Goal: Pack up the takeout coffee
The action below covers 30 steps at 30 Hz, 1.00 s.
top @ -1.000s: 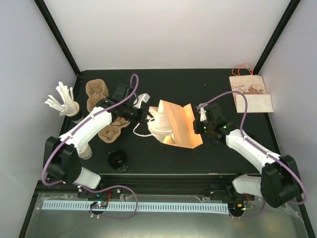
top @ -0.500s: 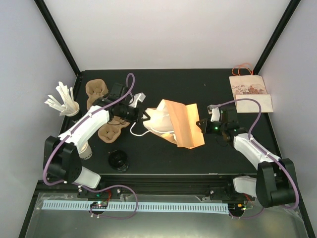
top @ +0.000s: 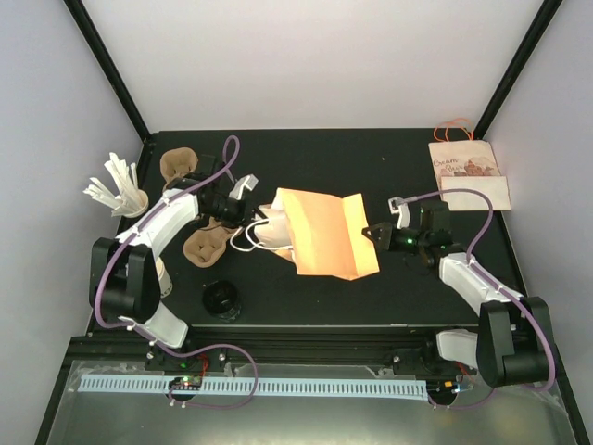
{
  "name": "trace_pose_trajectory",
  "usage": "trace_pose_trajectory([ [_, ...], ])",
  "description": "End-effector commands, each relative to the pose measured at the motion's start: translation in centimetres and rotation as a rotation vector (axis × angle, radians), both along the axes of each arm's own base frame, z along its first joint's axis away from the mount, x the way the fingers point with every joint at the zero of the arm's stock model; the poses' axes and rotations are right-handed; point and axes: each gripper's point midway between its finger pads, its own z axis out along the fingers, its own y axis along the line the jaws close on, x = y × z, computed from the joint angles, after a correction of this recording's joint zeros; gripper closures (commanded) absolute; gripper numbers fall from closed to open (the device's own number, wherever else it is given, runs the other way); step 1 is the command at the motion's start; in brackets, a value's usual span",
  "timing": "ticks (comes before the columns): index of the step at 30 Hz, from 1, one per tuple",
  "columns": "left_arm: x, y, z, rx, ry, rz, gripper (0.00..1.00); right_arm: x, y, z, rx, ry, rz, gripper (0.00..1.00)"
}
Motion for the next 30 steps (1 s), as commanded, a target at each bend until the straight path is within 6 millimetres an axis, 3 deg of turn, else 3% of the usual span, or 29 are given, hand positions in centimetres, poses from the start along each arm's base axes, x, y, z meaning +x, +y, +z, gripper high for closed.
trace_pose_trajectory([
  [1,1.4,2.0,0.0,0.044,-0.040,0.032,0.98,0.3,-0.9,0.9,0.065,-0.001,-0.032,0.99],
  [10,1.2,2.0,0.0,0.015,-0.042,0.042,0.97,0.9,-2.1,1.1,0.190,0.048,-0.098,0.99],
  [12,1.2,1.7,0.4,-0.009,-0.050,0.040,0.91,0.9,-2.0,1.4,0.197,0.038,-0.092,0.99],
  [14,1.2,0.9,1.9,-0.076,-0.083,0.026,0.82,0.7,-1.7,1.7,0.184,0.025,-0.073,0.99],
  [17,1.5,0.5,4.6,-0.133,-0.150,0.033,0.60,1.0,-1.8,2.0,0.120,0.003,-0.069,0.99],
  [19,1.5,0.5,6.5,-0.149,-0.200,0.039,0.52,1.3,-1.7,2.0,0.081,-0.007,-0.070,0.99],
  [22,1.3,0.5,8.5,-0.161,-0.246,0.045,0.48,1.7,-1.7,2.1,0.056,-0.012,-0.073,0.99],
  [29,-0.8,1.0,9.6,-0.172,-0.251,0.085,0.49,2.7,-1.8,2.2,0.029,-0.023,-0.090,0.99],
  [30,-1.5,1.1,10.8,-0.188,-0.284,0.092,0.49,2.8,-1.9,2.2,0.027,-0.024,-0.093,0.99],
])
